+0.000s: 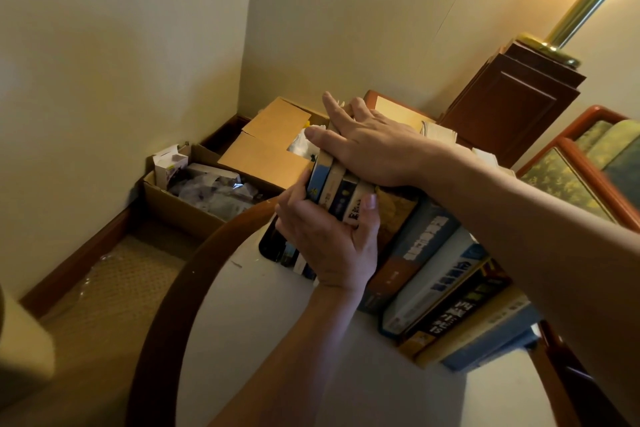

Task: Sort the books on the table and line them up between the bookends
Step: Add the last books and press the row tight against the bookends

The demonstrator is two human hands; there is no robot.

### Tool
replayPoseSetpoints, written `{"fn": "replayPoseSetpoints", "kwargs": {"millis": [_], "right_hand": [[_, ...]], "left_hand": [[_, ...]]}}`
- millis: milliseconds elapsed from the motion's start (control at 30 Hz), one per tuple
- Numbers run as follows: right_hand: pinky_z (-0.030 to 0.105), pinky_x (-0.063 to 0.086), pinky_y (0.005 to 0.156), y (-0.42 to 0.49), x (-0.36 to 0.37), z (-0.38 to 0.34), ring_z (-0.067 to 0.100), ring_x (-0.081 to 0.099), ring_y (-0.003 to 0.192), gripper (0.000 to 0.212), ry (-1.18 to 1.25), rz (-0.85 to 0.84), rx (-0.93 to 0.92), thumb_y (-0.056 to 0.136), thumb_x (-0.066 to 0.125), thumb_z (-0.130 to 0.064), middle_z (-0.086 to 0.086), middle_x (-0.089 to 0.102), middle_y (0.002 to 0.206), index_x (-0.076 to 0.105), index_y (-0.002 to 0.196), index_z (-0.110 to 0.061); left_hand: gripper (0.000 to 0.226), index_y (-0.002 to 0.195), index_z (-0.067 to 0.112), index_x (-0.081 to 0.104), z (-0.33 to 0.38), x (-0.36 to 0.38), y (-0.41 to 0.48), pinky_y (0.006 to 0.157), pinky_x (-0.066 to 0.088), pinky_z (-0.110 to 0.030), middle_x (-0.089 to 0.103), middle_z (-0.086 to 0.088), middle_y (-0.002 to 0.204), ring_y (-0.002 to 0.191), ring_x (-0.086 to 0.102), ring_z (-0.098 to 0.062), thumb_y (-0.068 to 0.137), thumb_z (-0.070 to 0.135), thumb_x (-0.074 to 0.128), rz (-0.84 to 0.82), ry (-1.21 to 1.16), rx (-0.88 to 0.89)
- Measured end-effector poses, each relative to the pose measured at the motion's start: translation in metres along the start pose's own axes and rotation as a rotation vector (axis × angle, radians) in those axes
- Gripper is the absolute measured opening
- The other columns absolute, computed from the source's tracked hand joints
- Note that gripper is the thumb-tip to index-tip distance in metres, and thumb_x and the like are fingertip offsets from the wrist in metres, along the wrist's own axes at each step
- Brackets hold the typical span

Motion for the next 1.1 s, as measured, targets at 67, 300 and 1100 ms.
{"fn": "replayPoseSetpoints", "kwargs": {"millis": [67, 300, 1100], "right_hand": [[0.052, 0.029, 0.113, 0.004, 0.001, 0.001, 0.035, 0.017, 0.151, 0.102, -0.007, -0.01, -0.014, 0.069, -0.003, -0.094, 0.012, -0.001, 0.167, -0.005, 0.157, -0.043], [0.057, 0.029, 0.113, 0.013, 0.006, 0.004, 0.041, 0.016, 0.149, 0.142, -0.076, -0.033, -0.062, 0.029, -0.026, -0.1, 0.014, -0.002, 0.167, 0.0, 0.157, -0.043], [0.051, 0.026, 0.117, -0.006, -0.002, 0.002, 0.034, 0.02, 0.15, 0.089, 0.115, 0.003, -0.016, 0.084, 0.015, -0.087, 0.009, 0.006, 0.168, -0.007, 0.157, -0.042]], "left_hand": [[0.083, 0.124, -0.002, 0.049, -0.001, 0.001, 0.001, 0.083, 0.048, -0.053, 0.052, -0.009, 0.116, 0.107, 0.055, -0.024, 0.092, 0.073, 0.035, 0.01, -0.006, 0.007], [0.079, 0.123, -0.001, 0.048, -0.005, 0.003, 0.001, 0.084, 0.046, -0.051, 0.052, -0.01, 0.114, 0.105, 0.057, -0.027, 0.093, 0.071, 0.036, 0.028, 0.011, 0.02], [0.071, 0.137, 0.002, 0.044, -0.009, -0.002, 0.003, 0.091, 0.037, -0.029, 0.055, -0.015, 0.123, 0.111, 0.054, -0.024, 0.101, 0.061, 0.027, -0.029, 0.006, 0.03]]}}
Point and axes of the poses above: each hand's wrist, its own y-axis towards the middle knuckle, its own x-axis out of the palm, z = x × y, the point moved 1 cm from there along y, towards the middle knuckle
